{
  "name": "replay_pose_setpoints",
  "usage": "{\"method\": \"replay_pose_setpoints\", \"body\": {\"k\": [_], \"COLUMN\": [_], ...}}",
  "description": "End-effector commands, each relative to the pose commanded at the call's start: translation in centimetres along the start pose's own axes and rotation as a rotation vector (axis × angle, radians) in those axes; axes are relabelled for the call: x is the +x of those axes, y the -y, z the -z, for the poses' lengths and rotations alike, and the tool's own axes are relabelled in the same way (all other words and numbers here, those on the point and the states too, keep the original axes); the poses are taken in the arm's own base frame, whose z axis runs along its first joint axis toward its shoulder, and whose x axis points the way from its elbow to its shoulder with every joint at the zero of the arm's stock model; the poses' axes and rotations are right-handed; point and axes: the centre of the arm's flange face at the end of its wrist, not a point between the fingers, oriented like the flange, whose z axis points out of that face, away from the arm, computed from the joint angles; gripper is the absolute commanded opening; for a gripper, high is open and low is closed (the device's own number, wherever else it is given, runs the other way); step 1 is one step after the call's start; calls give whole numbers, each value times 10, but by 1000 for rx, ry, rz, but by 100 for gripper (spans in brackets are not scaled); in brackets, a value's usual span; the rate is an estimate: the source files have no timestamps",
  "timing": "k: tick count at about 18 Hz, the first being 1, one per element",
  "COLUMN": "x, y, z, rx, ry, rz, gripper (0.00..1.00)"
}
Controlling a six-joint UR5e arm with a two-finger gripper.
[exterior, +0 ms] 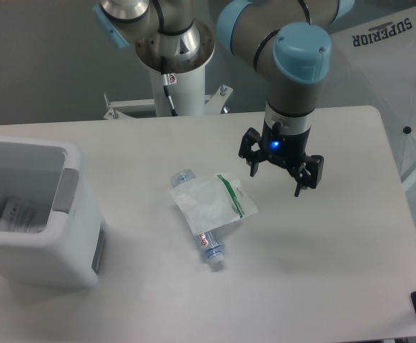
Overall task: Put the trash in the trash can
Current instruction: 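Move the gripper down over the white plastic bag, then close the gripper on the white bag with green stripe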
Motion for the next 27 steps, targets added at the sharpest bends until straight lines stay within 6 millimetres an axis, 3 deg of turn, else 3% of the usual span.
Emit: {"method": "replay_pose_setpoints", "body": {"k": [7, 10, 13, 16, 22, 27], "x": [11, 23, 35, 57, 86, 117], "y": [-1, 4, 15, 40, 74, 96], "z": [-6, -18, -24, -34, -69, -113], "rx": [-4, -14, -24, -31, -81, -261], "ry": [-19, -45, -49, -72, -108, -25], "rz": [8, 72, 226, 295, 409, 325], "gripper": [100, 100, 100, 100, 100, 100]}}
